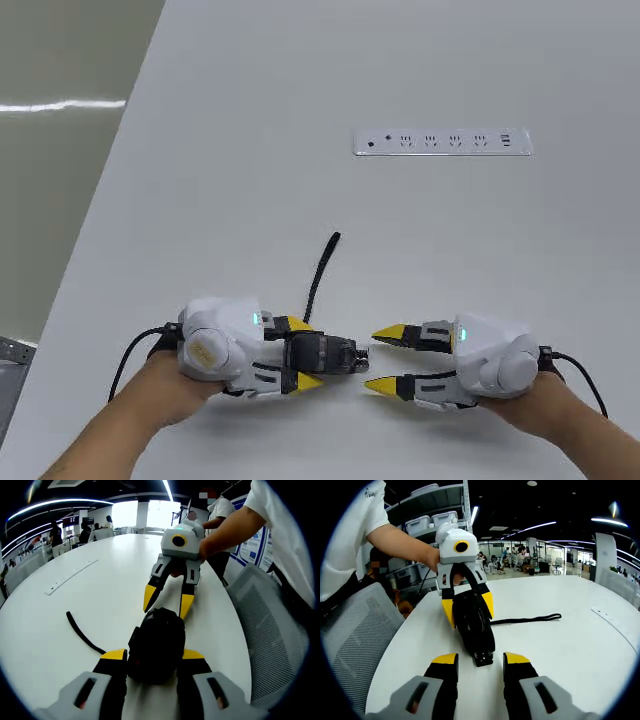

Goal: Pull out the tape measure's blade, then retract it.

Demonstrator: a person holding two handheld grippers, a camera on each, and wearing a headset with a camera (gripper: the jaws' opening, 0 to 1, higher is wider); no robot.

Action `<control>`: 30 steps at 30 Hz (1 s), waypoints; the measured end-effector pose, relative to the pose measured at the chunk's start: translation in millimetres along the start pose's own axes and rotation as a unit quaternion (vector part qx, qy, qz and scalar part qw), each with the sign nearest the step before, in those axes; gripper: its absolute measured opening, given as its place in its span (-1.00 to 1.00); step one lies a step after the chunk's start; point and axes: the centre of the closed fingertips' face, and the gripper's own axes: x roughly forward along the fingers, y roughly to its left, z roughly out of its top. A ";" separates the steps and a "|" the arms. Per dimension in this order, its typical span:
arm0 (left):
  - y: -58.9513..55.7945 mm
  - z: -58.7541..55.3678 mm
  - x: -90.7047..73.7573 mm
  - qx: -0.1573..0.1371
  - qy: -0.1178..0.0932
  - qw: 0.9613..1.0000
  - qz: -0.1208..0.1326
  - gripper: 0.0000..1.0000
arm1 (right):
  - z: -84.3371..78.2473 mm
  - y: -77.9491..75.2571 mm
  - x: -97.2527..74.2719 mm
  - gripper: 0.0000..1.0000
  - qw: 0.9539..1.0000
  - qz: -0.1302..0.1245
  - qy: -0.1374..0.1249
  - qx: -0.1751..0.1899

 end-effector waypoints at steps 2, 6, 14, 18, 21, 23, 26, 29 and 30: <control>0.1 -0.1 0.2 0.000 0.000 1.000 0.000 -0.30 | -0.3 0.2 1.6 -0.31 1.000 0.001 -0.001 0.001; 0.3 0.2 0.7 -0.002 0.000 1.000 0.000 -0.30 | -2.4 -0.3 4.1 -0.33 1.000 0.001 0.001 0.000; 0.1 0.1 0.8 -0.003 -0.001 1.000 -0.001 -0.30 | -6.2 1.3 8.9 -0.40 1.000 0.002 0.003 -0.002; 0.4 -0.4 0.6 -0.002 -0.001 1.000 0.000 -0.30 | -7.2 1.7 11.8 -0.43 1.000 0.002 0.004 -0.002; 0.2 -0.2 0.7 -0.002 -0.001 1.000 0.000 -0.30 | -10.5 1.0 13.7 -0.49 1.000 -0.001 0.012 -0.008; 0.1 -0.3 0.6 -0.002 -0.001 1.000 0.000 -0.30 | -14.2 -1.0 14.4 -0.57 1.000 -0.005 0.020 -0.016; 0.0 0.1 0.8 -0.002 -0.001 1.000 0.001 -0.30 | -15.6 -0.6 14.8 -0.57 1.000 -0.004 0.021 -0.015; 0.0 0.1 0.9 -0.001 -0.001 1.000 0.000 -0.30 | -16.3 -1.6 15.0 -0.61 1.000 -0.005 0.022 -0.018; -0.1 0.1 1.0 -0.002 -0.001 1.000 0.000 -0.30 | -16.1 -2.7 15.1 -0.62 1.000 -0.007 0.021 -0.016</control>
